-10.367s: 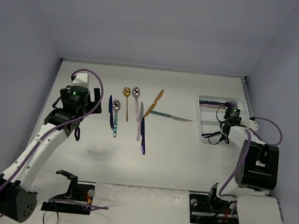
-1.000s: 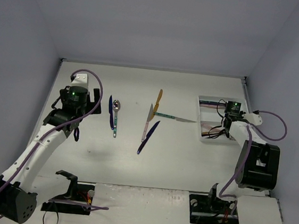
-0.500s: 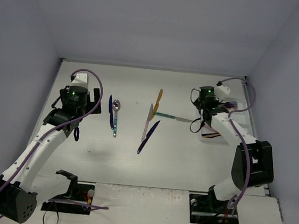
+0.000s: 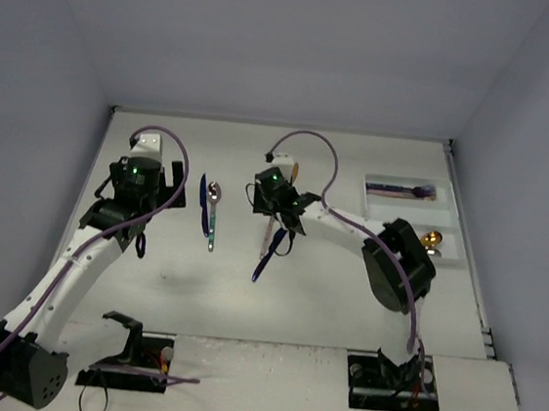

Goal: Sort the eating utensils into containers

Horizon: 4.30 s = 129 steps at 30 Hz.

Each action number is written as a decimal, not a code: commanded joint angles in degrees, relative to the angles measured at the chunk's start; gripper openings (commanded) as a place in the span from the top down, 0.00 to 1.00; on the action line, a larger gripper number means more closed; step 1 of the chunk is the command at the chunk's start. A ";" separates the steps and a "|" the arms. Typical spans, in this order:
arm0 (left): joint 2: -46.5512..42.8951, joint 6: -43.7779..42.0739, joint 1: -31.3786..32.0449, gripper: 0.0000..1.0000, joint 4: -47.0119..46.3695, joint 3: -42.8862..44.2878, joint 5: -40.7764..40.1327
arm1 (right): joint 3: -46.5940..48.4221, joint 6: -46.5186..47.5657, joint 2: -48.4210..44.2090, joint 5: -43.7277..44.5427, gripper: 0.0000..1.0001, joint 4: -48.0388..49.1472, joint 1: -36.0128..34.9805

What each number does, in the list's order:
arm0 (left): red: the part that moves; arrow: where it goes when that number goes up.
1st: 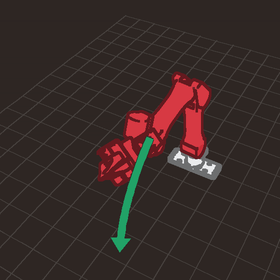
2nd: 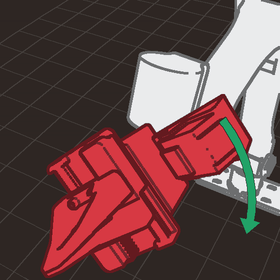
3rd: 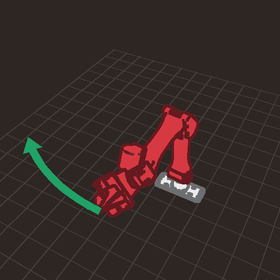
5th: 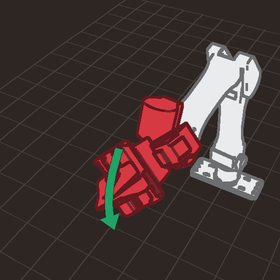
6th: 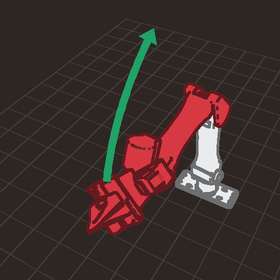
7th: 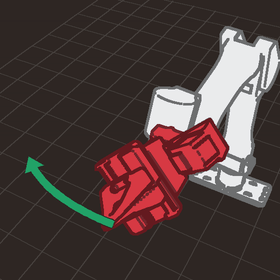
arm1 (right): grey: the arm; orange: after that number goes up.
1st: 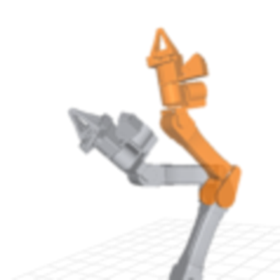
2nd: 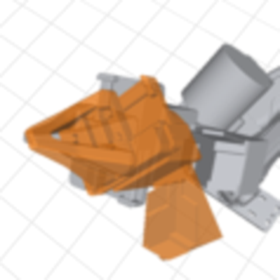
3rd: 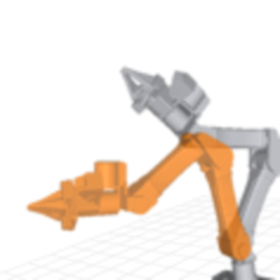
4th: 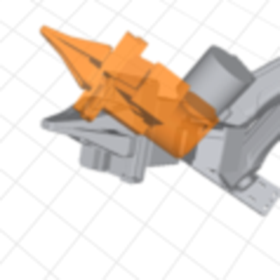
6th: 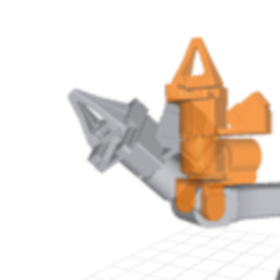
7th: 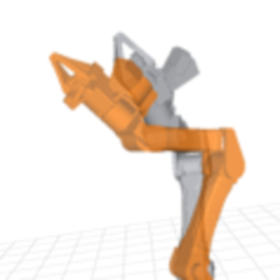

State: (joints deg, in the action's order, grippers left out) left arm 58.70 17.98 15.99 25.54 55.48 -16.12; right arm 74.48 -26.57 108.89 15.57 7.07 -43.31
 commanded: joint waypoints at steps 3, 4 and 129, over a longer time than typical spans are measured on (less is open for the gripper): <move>-1.45 -0.73 -0.52 0.02 -2.51 0.44 -1.17 | 8.94 1.06 7.13 -2.32 0.57 2.99 -6.66; -1.55 -0.72 -0.52 0.03 -2.55 0.42 -1.19 | 10.12 1.05 8.28 -2.10 0.57 3.07 -7.51; -3.64 0.39 -0.52 0.03 -3.04 -0.20 -3.15 | -27.09 -23.37 -28.68 8.41 1.00 6.38 40.67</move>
State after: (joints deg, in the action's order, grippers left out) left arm 54.85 18.02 15.99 25.21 54.52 -19.49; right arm 49.86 -40.97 84.34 23.19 11.52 -7.38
